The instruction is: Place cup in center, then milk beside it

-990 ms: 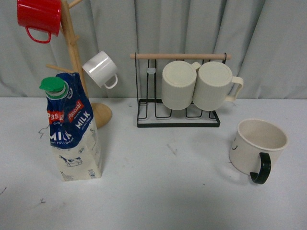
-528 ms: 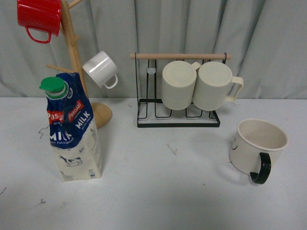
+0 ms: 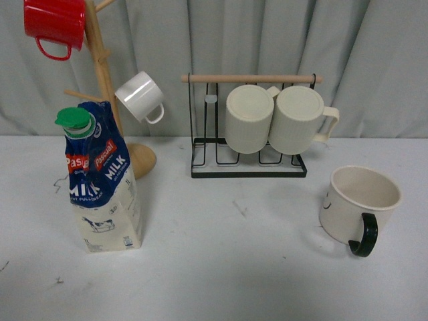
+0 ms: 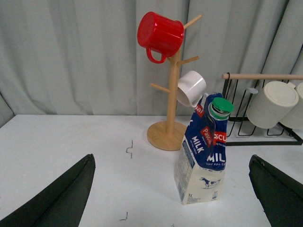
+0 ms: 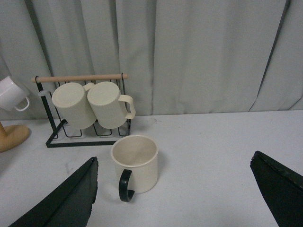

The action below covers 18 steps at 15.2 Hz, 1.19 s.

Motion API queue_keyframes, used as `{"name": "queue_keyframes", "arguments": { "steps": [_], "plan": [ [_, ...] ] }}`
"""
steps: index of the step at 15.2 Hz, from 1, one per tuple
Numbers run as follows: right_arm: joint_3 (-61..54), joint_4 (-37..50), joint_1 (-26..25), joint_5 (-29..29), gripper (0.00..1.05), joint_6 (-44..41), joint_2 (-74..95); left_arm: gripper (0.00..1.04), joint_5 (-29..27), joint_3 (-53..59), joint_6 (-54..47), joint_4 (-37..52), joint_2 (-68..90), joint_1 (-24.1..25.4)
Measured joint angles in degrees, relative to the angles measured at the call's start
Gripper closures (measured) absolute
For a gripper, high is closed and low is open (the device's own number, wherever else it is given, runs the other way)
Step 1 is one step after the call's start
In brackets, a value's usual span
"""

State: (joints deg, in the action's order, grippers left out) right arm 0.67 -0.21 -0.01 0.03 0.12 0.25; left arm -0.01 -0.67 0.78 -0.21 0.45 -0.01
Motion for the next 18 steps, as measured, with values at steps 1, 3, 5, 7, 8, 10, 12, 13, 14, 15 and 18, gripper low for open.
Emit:
{"name": "queue_keyframes", "arguments": {
  "steps": [1, 3, 5, 7, 8, 10, 12, 13, 14, 15, 18],
  "plan": [
    [0.00, 0.00, 0.00, 0.00, 0.06, 0.00, 0.00, 0.07, 0.00, 0.00, 0.00, -0.02, 0.00, 0.00],
    [0.00, 0.00, 0.00, 0.00, 0.06, 0.00, 0.00, 0.07, 0.00, 0.00, 0.00, -0.02, 0.00, 0.00],
    [0.00, 0.00, 0.00, 0.00, 0.06, 0.00, 0.00, 0.07, 0.00, 0.00, 0.00, -0.02, 0.00, 0.00],
    [0.00, 0.00, 0.00, 0.00, 0.06, 0.00, 0.00, 0.07, 0.00, 0.00, 0.00, -0.02, 0.00, 0.00],
    [0.00, 0.00, 0.00, 0.00, 0.06, 0.00, 0.00, 0.07, 0.00, 0.00, 0.00, -0.02, 0.00, 0.00],
    [0.00, 0.00, 0.00, 0.00, 0.06, 0.00, 0.00, 0.07, 0.00, 0.00, 0.00, -0.02, 0.00, 0.00],
    [0.00, 0.00, 0.00, 0.00, 0.06, 0.00, 0.00, 0.07, 0.00, 0.00, 0.00, -0.02, 0.00, 0.00],
    [0.00, 0.00, 0.00, 0.00, 0.06, 0.00, 0.00, 0.07, 0.00, 0.00, 0.00, -0.02, 0.00, 0.00],
    [0.00, 0.00, 0.00, 0.00, 0.06, 0.00, 0.00, 0.07, 0.00, 0.00, 0.00, -0.02, 0.00, 0.00],
    [0.00, 0.00, 0.00, 0.00, 0.06, 0.00, 0.00, 0.07, 0.00, 0.00, 0.00, -0.02, 0.00, 0.00],
    [0.00, 0.00, 0.00, 0.00, 0.06, 0.00, 0.00, 0.07, 0.00, 0.00, 0.00, -0.02, 0.00, 0.00]
  ]
}}
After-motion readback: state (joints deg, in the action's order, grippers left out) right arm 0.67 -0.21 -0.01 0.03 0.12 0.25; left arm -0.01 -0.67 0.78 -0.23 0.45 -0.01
